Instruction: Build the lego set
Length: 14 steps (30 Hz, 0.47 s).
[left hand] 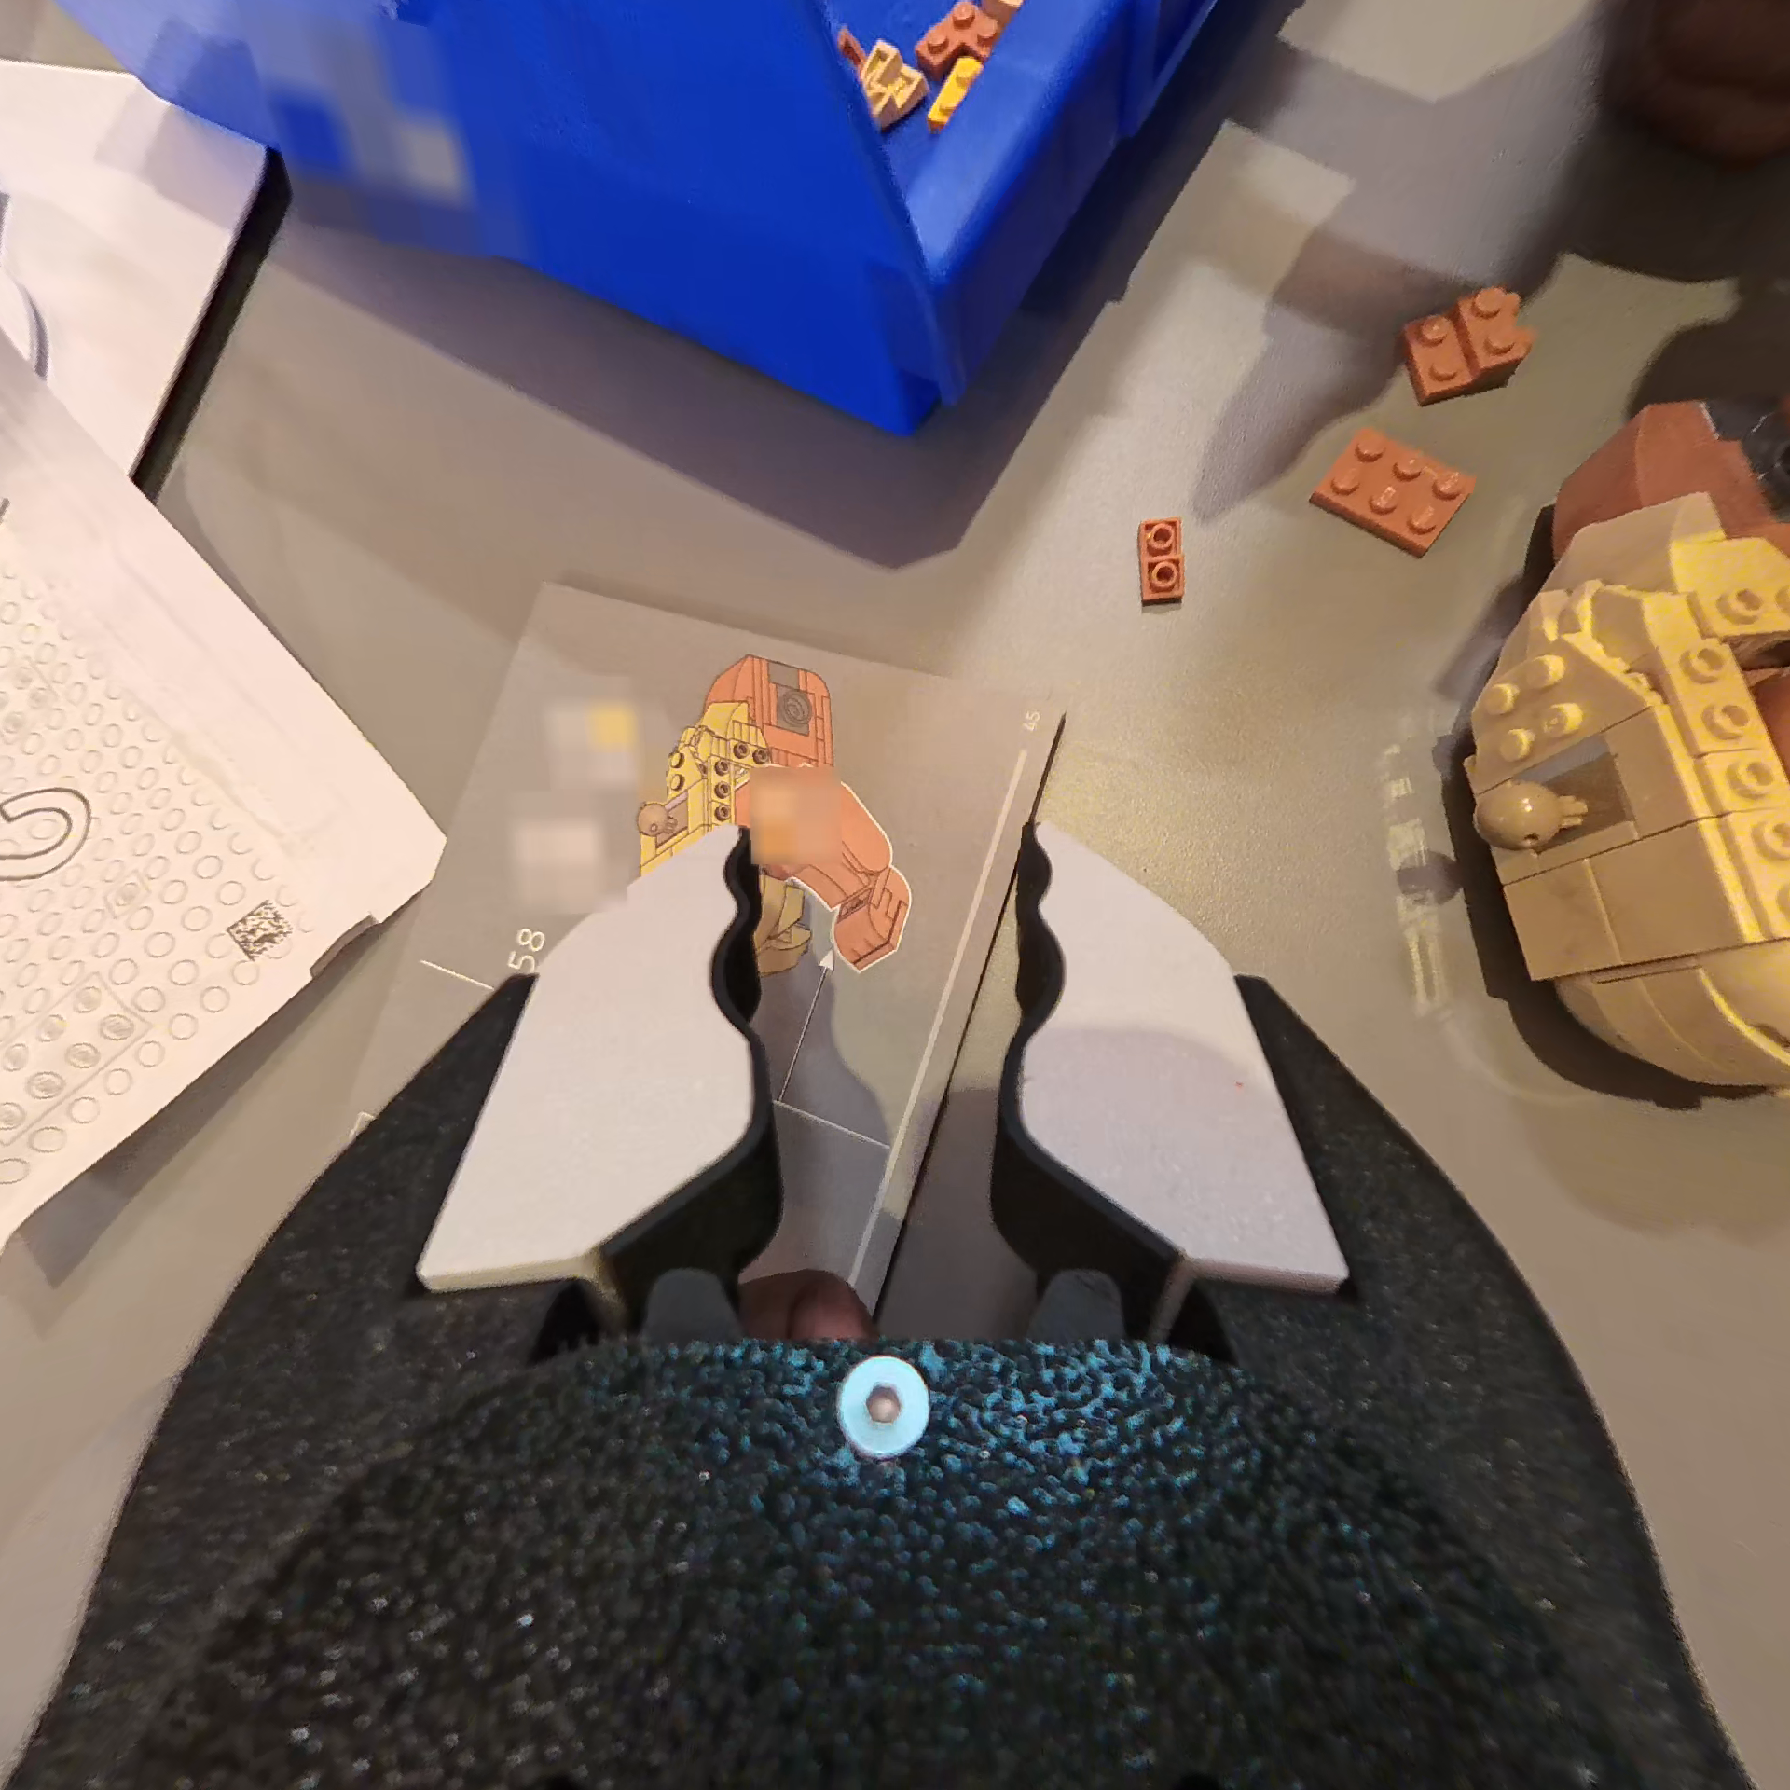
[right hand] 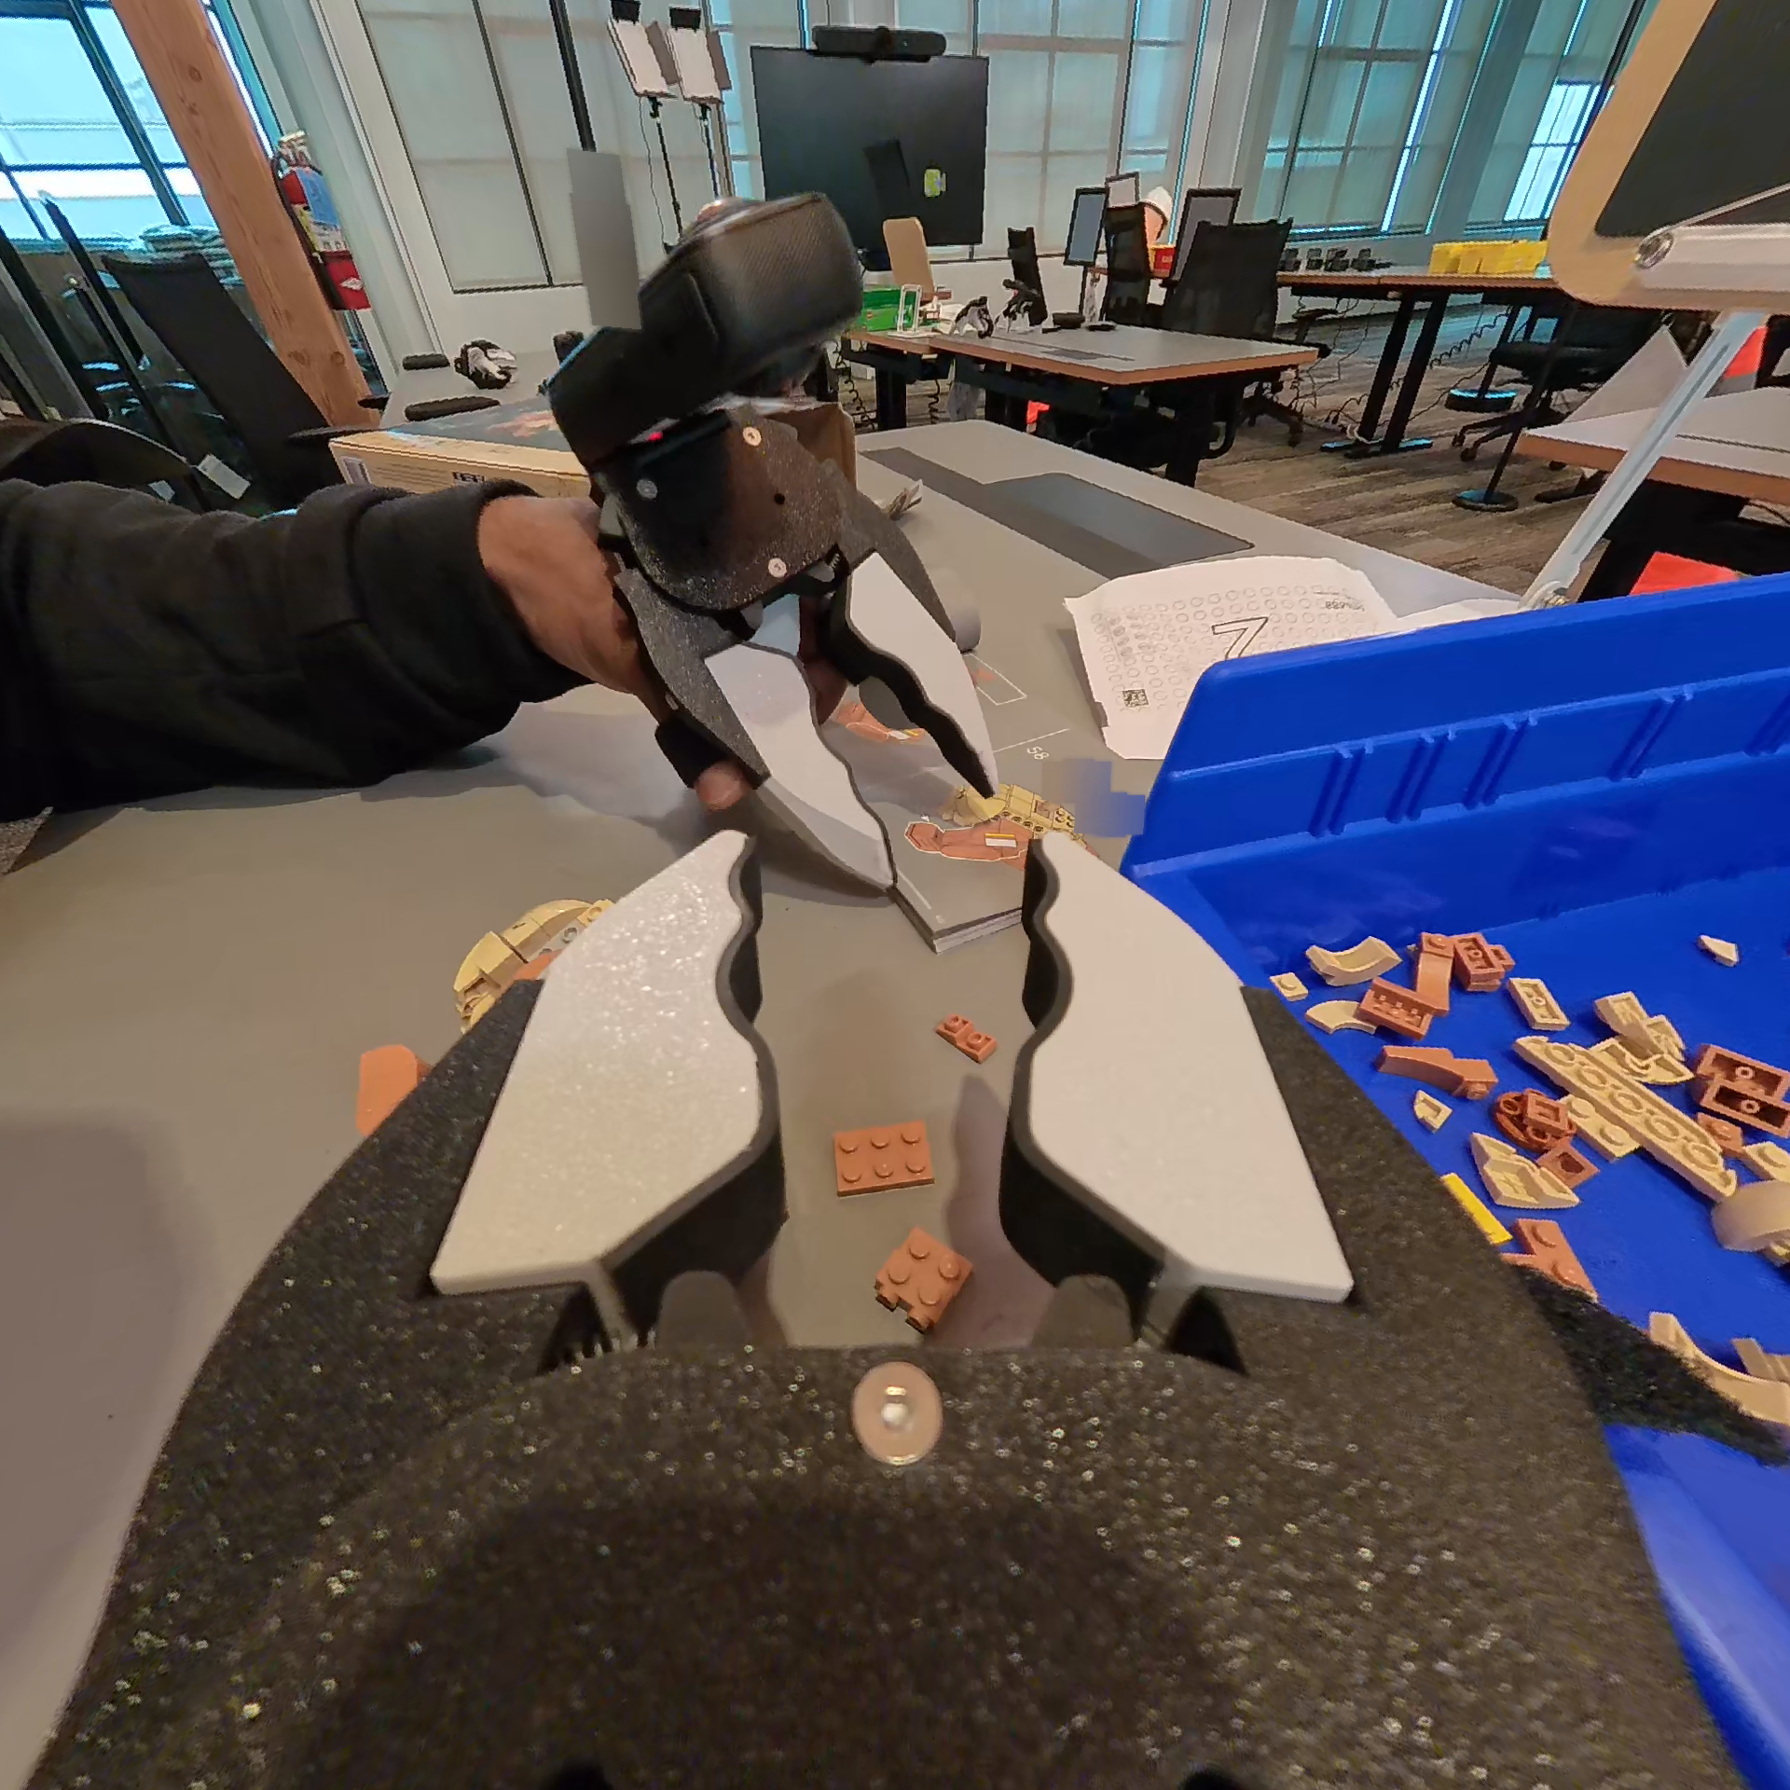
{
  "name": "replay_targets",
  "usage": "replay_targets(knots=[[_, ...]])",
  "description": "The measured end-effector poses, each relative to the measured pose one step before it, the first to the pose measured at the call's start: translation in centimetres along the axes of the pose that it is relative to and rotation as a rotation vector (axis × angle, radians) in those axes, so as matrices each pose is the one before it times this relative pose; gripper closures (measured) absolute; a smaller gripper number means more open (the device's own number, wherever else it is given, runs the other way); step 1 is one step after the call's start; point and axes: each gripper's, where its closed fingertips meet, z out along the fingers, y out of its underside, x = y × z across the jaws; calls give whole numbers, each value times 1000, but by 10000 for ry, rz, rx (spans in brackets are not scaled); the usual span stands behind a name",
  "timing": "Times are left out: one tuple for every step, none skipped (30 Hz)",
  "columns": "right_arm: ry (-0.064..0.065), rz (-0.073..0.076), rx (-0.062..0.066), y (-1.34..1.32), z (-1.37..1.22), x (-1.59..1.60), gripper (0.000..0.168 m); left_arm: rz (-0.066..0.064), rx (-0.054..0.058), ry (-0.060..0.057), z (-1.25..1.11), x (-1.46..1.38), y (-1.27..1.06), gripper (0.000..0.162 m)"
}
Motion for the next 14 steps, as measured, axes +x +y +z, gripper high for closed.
replay_targets(knots=[[0,-1,0,1,0,0,116,-150,73,61,-82,-29,-69,112],[-1,-1,0,0,0,0,116,-183,70,59,-77,-70,-49,112],[-2,0,-2,1,8,-6,116,-184,67,77,-75,-58,-40,113],[-1,1,-3,4,-2,-2,116,-168,73,79,-57,-50,-45,113],[0,0,-2,2,-1,-1,116,-157,63,59,-59,-68,-33,113],[-1,-2,0,0,0,0,116,-145,39,45,-39,-77,-5,113],[-1,-3,-3,3,5,-11,116,-117,33,64,-46,-18,-21,113],[-1,-3,-6,6,6,-1,116,-101,55,69,-50,16,-51,113],[1,-3,-6,7,5,1,116,-87,57,43,-49,-10,-72,113],[3,-1,-10,10,12,-1,116,-39,9,11,-26,-25,-2,113],[1,-1,-7,18,6,0,116,53,-41,21,9,44,54,113],[1,-3,-3,-6,-3,2,116,140,-76,28,39,126,89,112],[-3,-1,-4,5,6,-6,116,195,-121,-25,85,119,124,112],[-2,-1,-4,3,7,-5,116,229,-168,-77,121,89,194,111]])
